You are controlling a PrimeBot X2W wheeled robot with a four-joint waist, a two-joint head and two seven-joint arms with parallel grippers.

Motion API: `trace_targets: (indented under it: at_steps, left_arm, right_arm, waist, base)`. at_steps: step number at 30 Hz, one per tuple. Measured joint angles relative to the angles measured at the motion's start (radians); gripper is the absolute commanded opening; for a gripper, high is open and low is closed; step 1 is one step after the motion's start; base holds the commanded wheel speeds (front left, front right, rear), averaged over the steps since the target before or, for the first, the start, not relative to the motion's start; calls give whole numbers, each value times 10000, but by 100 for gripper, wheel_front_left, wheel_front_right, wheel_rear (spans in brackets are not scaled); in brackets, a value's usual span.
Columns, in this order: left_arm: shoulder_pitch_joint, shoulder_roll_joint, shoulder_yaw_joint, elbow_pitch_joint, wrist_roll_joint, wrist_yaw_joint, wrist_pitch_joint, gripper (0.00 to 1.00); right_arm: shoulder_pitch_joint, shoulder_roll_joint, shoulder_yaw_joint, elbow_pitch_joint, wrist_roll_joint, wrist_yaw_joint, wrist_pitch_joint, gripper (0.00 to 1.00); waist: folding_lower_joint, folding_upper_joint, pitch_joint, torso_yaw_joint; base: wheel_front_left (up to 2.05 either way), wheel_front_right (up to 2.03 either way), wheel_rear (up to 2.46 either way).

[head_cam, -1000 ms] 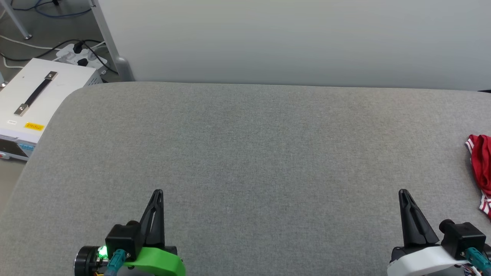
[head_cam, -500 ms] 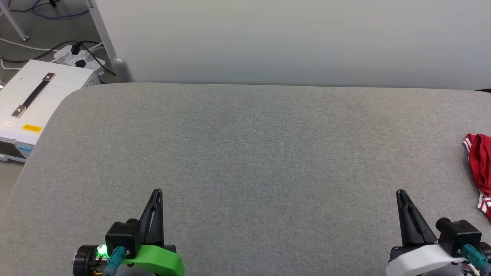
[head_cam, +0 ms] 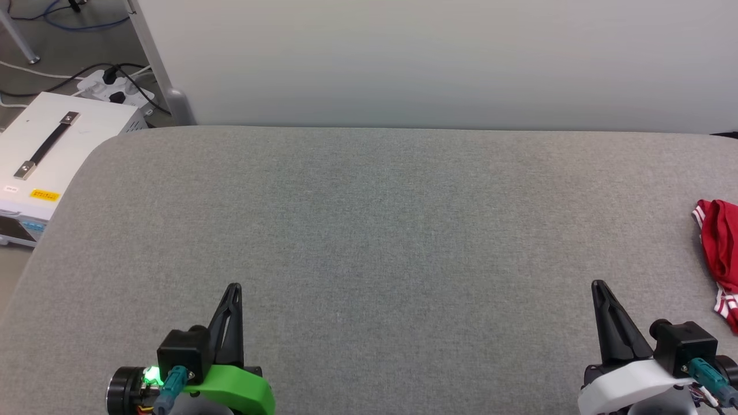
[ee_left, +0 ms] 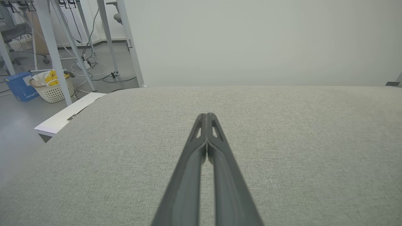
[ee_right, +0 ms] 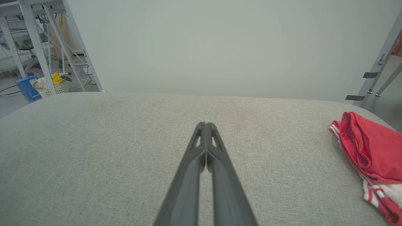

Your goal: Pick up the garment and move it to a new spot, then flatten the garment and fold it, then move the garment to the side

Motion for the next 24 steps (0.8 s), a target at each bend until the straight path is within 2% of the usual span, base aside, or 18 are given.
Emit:
trace_targets:
  at_steps: [24]
  left_arm:
    - [-110,-4,130,-136,176,88,523,0]
  right_arm:
    - [-218,2,65,-58,-272,0,548,0]
  waist:
    - [0,0,-17,-119]
  base:
    - [0,0,0]
